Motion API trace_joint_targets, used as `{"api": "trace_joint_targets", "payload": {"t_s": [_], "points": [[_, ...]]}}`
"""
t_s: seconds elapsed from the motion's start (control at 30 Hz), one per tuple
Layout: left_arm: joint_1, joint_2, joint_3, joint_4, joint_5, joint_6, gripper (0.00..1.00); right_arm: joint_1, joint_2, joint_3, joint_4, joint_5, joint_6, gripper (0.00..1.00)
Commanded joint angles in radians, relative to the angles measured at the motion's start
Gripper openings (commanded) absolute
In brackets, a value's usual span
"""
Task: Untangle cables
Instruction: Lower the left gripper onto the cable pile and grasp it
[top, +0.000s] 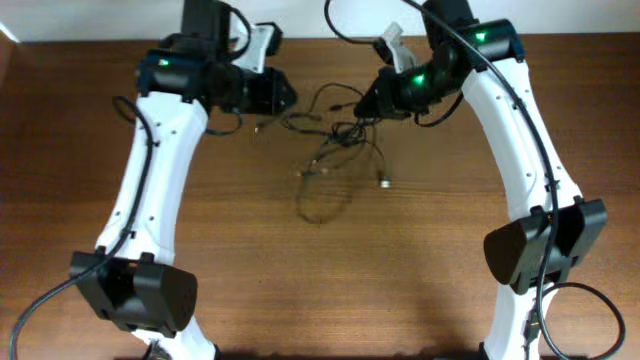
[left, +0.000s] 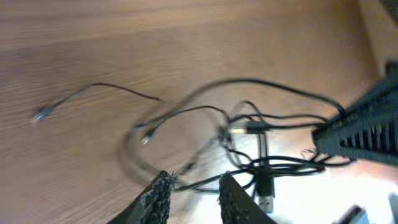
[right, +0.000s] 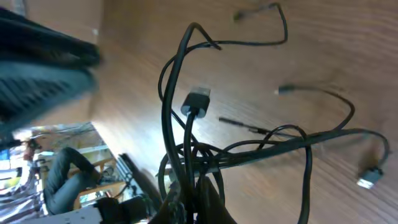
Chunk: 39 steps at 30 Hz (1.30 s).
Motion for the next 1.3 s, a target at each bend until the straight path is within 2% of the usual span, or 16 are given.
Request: {"api": "trace_joint_targets", "payload": {"t_s": [0.0, 0.23, 0.47, 0.53, 0.57, 0.6, 0.67, 0.73, 0.8, 0.83, 0.97, 1.0, 1.03, 1.1, 1.2, 1.27], "points": [[-0.049, 0.045, -0.007, 0.03, 0.1, 0.042, 0.33, 0.006, -0.007, 0.044, 0.002, -0.096, 0.003, 0.04], [-0.153, 0.112, -0.007, 0.105, 0.21, 0.042, 0.35, 0.005, -0.007, 0.044, 0.002, -0.127, 0.003, 0.04], [-0.172, 0.131, -0.027, 0.099, 0.211, 0.042, 0.4, -0.006, -0.007, 0.044, 0.003, -0.135, 0.003, 0.04], [-0.172, 0.131, -0.054, 0.1, 0.212, 0.042, 0.3, -0.026, -0.007, 0.044, 0.006, -0.193, 0.003, 0.04], [-0.172, 0.131, -0.06, 0.1, 0.211, 0.042, 0.12, -0.039, -0.007, 0.045, 0.007, -0.229, 0.003, 0.04], [-0.171, 0.131, -0.061, 0.104, 0.199, 0.041, 0.0, -0.053, -0.007, 0.046, 0.006, -0.257, 0.003, 0.04], [-0.171, 0.131, -0.061, 0.107, 0.14, 0.034, 0.0, -0.08, -0.009, 0.046, 0.002, -0.261, 0.003, 0.04], [-0.169, 0.131, -0.061, 0.108, 0.117, 0.034, 0.0, -0.121, -0.011, 0.046, -0.006, -0.26, 0.003, 0.24], [-0.162, 0.131, -0.061, 0.112, 0.113, 0.032, 0.0, -0.14, -0.011, 0.046, -0.011, -0.192, 0.005, 0.6], [-0.154, 0.131, -0.061, 0.112, 0.113, 0.031, 0.0, -0.141, -0.011, 0.046, -0.023, -0.123, 0.023, 0.73], [-0.127, 0.131, -0.061, 0.106, 0.113, 0.031, 0.0, -0.138, -0.011, 0.046, -0.093, 0.211, 0.083, 0.8], [-0.124, 0.131, -0.061, 0.103, 0.112, 0.034, 0.0, -0.138, -0.011, 0.046, -0.115, 0.309, 0.092, 0.83], [-0.123, 0.131, -0.062, 0.1, 0.103, 0.039, 0.0, -0.14, -0.011, 0.046, -0.135, 0.419, 0.126, 0.91], [-0.126, 0.132, -0.073, 0.115, 0.101, 0.039, 0.09, -0.15, -0.011, 0.046, -0.149, 0.539, 0.171, 0.99], [-0.151, 0.166, -0.105, 0.202, 0.072, 0.038, 0.5, -0.198, -0.011, 0.046, -0.148, 0.566, 0.188, 0.99], [-0.169, 0.218, -0.105, 0.292, 0.059, 0.037, 0.55, -0.236, -0.011, 0.045, -0.149, 0.566, 0.188, 0.99]]}}
